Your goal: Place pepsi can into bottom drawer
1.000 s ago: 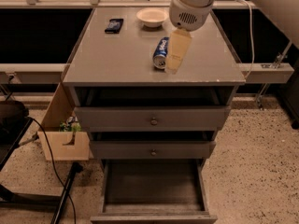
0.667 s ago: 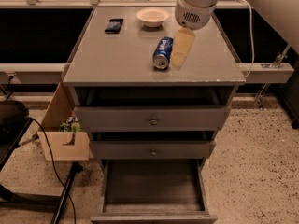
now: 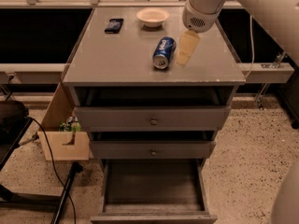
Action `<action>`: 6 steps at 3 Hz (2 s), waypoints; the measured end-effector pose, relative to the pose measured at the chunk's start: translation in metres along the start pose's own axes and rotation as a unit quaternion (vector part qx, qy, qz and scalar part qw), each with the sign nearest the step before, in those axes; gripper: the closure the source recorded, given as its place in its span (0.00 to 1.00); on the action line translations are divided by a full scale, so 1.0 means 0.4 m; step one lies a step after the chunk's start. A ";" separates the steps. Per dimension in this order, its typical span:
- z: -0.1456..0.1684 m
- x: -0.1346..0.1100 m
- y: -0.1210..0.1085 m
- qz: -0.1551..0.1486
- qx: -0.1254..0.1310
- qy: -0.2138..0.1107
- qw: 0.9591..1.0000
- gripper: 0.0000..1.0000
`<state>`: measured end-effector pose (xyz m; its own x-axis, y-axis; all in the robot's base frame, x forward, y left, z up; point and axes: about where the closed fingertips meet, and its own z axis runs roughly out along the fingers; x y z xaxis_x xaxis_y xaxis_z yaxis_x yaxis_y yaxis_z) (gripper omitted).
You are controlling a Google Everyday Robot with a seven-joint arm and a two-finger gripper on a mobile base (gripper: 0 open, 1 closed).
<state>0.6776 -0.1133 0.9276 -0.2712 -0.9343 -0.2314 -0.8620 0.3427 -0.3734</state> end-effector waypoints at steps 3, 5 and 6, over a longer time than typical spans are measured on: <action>0.099 0.016 -0.100 0.022 -0.004 -0.048 0.999 0.00; 0.156 0.010 -0.132 0.018 -0.040 -0.063 0.997 0.00; 0.187 0.001 -0.141 0.016 -0.057 -0.074 0.995 0.00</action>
Offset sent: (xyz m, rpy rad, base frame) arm 0.0734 -0.0245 -0.0232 0.1595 -0.0361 -0.0003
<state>0.7583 -0.1257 0.8815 -0.2415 -0.8951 -0.3747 -0.8993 0.3515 -0.2602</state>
